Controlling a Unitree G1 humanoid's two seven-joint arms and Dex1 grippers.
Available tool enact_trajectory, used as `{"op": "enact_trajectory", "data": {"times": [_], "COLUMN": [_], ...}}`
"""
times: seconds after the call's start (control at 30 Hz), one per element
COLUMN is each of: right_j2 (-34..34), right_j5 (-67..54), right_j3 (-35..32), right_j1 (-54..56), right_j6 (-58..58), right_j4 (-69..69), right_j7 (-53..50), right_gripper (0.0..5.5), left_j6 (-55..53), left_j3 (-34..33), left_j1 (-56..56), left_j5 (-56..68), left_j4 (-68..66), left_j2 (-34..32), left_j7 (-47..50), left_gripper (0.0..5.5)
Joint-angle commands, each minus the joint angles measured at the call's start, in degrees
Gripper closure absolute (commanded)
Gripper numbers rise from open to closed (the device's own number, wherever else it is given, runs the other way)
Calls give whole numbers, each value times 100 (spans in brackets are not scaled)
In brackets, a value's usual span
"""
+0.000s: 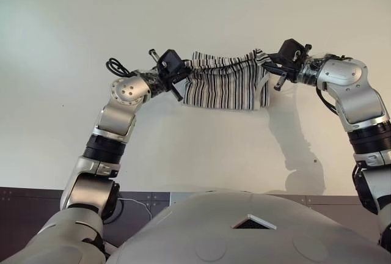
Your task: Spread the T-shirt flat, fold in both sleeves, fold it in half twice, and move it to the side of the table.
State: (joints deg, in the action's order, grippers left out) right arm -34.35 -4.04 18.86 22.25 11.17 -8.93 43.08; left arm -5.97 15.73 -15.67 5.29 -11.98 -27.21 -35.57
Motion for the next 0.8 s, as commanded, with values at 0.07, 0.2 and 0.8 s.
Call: {"op": "enact_trajectory", "data": {"times": [0.07, 0.2, 0.8], "right_j2": [272, 520, 2142], "right_j5": [393, 574, 416], "right_j3": [-18, -174, -150], "right_j1": [416, 552, 897], "right_j6": [-242, -354, 1286], "right_j4": [-620, -790, -2379], "right_j7": [-97, -409, -917], "right_gripper": [378, 322, 283], "left_j6": [562, 1140, -73], "left_j3": [81, 55, -1978], "left_j1": [-624, -1297, -1731], "left_j5": [-296, -804, 810], "left_j4": [-1090, -2411, -2098], "left_j2": [380, 639, 1251], "left_j7": [-198, 269, 741], "left_gripper": [397, 346, 311]}}
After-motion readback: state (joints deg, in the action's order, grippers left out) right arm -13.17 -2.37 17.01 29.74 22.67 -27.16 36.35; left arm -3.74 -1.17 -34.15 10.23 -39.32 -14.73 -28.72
